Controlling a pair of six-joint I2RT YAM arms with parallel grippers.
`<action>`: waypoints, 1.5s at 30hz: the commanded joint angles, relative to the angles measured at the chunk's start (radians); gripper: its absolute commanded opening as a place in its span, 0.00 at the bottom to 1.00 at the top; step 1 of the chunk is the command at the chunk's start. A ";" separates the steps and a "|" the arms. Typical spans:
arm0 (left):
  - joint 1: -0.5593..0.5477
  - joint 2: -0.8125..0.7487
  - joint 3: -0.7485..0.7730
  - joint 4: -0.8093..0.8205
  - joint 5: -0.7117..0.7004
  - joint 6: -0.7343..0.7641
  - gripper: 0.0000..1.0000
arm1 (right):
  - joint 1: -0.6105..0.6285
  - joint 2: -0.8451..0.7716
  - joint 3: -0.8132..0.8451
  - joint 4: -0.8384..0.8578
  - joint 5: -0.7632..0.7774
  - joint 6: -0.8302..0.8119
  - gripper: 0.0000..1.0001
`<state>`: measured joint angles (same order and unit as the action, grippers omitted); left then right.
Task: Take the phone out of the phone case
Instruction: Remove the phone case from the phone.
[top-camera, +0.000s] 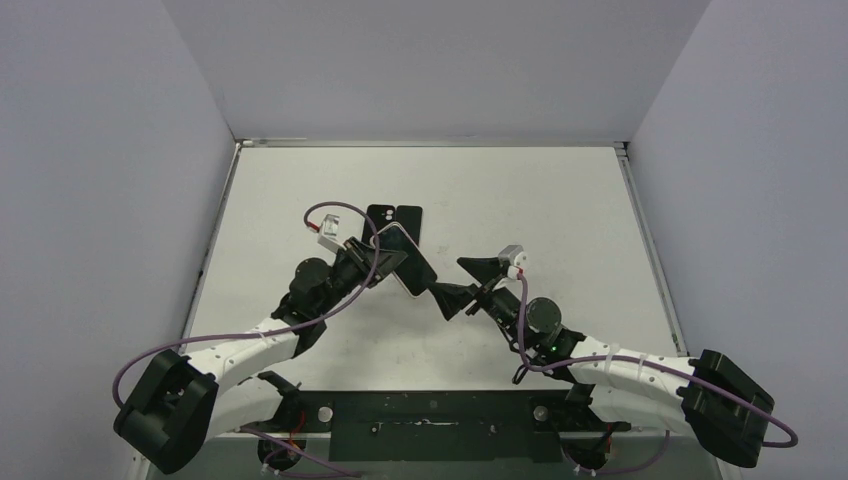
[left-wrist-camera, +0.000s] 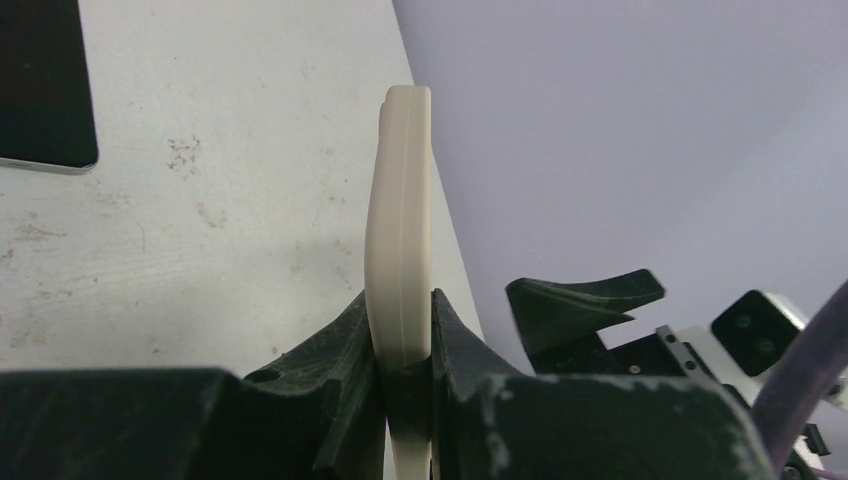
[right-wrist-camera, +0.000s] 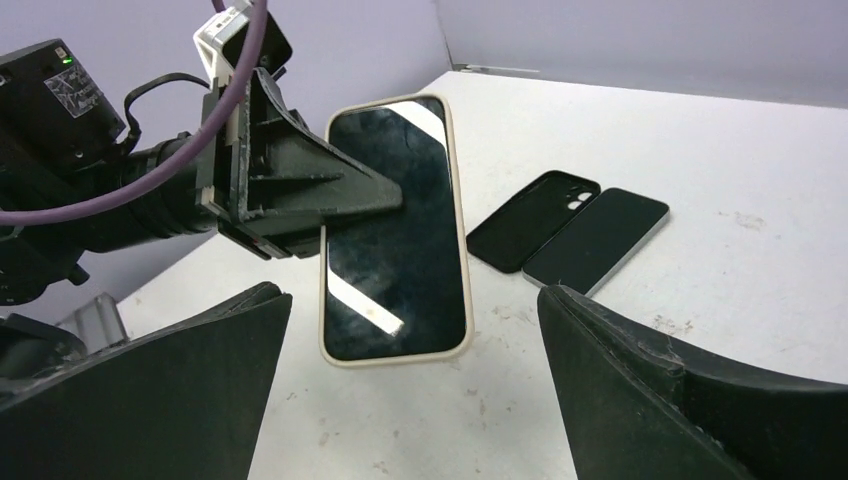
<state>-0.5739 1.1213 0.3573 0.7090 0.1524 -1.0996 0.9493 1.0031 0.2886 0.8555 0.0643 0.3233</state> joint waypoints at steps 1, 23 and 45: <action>0.006 -0.071 0.029 0.154 -0.050 -0.086 0.00 | -0.006 -0.003 -0.047 0.199 0.028 0.122 1.00; -0.042 -0.080 -0.039 0.358 -0.096 -0.332 0.00 | -0.009 0.237 0.017 0.438 -0.171 0.390 0.72; -0.030 0.014 0.038 0.311 0.061 -0.334 0.00 | -0.099 0.267 0.059 0.373 -0.477 0.227 0.01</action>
<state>-0.6117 1.1084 0.3138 1.0279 0.0986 -1.4357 0.8776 1.2552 0.3023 1.2419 -0.2726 0.7269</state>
